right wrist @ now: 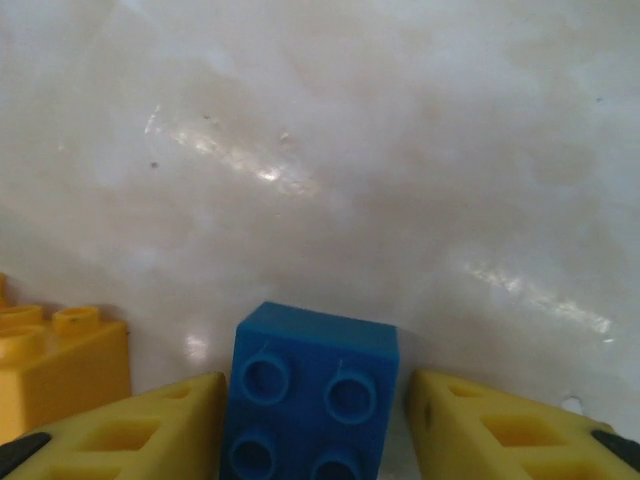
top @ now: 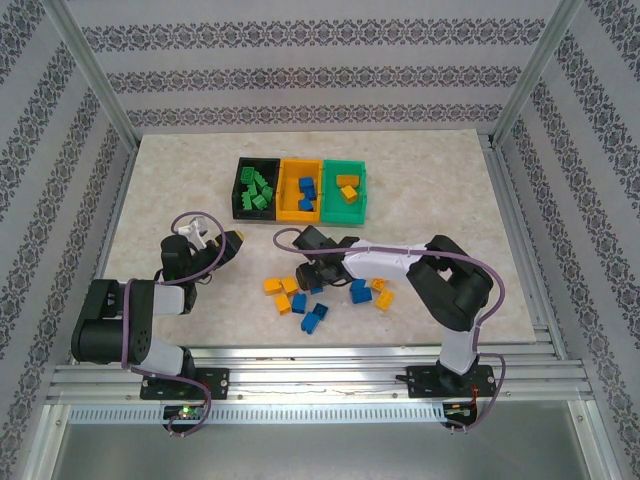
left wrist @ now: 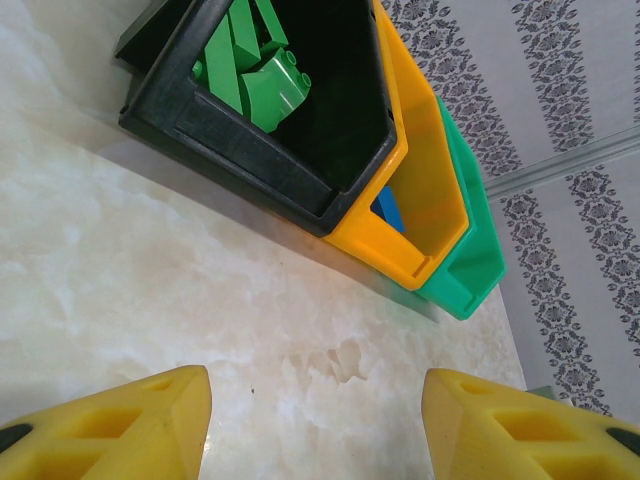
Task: Sort the legos into containers by color
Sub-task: Pick up the lego from the bottom-center of the table, then place the lego in the container.
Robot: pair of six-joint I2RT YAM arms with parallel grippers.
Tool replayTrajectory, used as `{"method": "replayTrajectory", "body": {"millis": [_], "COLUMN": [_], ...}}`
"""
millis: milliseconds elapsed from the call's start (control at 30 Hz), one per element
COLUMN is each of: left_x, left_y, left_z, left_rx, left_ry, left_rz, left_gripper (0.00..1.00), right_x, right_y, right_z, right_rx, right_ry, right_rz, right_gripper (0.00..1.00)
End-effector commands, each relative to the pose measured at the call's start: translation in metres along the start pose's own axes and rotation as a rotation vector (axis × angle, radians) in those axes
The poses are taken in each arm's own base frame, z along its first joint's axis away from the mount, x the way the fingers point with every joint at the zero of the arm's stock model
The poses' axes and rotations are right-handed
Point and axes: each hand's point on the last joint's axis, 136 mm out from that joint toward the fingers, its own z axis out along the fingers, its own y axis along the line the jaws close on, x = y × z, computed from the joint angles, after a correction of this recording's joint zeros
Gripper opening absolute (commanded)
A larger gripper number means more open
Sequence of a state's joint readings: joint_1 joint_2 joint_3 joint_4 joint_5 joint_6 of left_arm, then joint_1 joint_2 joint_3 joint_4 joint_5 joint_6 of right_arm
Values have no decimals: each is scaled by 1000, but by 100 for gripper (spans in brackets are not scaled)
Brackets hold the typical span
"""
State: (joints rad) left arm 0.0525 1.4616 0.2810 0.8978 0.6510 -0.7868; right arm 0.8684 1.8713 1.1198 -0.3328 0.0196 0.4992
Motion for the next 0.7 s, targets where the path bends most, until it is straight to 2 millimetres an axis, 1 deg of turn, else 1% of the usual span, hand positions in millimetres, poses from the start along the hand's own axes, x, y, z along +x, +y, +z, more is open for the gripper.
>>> {"method": "replayTrajectory", "body": {"millis": [0,100,200,333,433,500,667], "left_x": [1,1,1,1,0,1,0], "left_y": [-4,-3,-3,-4,-6,-6,-8], "left_z": [3,3,3,2,2,1,1], "left_rx": [16,16,14,17,23,20,19], "left_ry": [5,7,8,5,4,4,3], "left_rz": [22,21,22,21,25,26,32], "left_gripper": [57,57,57,58,57,57,58], "right_x": [25,23,15,-7,-31,-53,-123], "right_y": [-2,4,8,9,5,2,0], "right_z": [4,9,8,-1,-11,-19,-48], "right_rx": [23,10,5,-8,-30,-52,-105], "right_ry": [84,77,65,20,-30,-76,-212], "right_rz": [-1,-6,-16,-24,-13,6,19], "right_gripper": [52,46,34,32,32,32,32]}}
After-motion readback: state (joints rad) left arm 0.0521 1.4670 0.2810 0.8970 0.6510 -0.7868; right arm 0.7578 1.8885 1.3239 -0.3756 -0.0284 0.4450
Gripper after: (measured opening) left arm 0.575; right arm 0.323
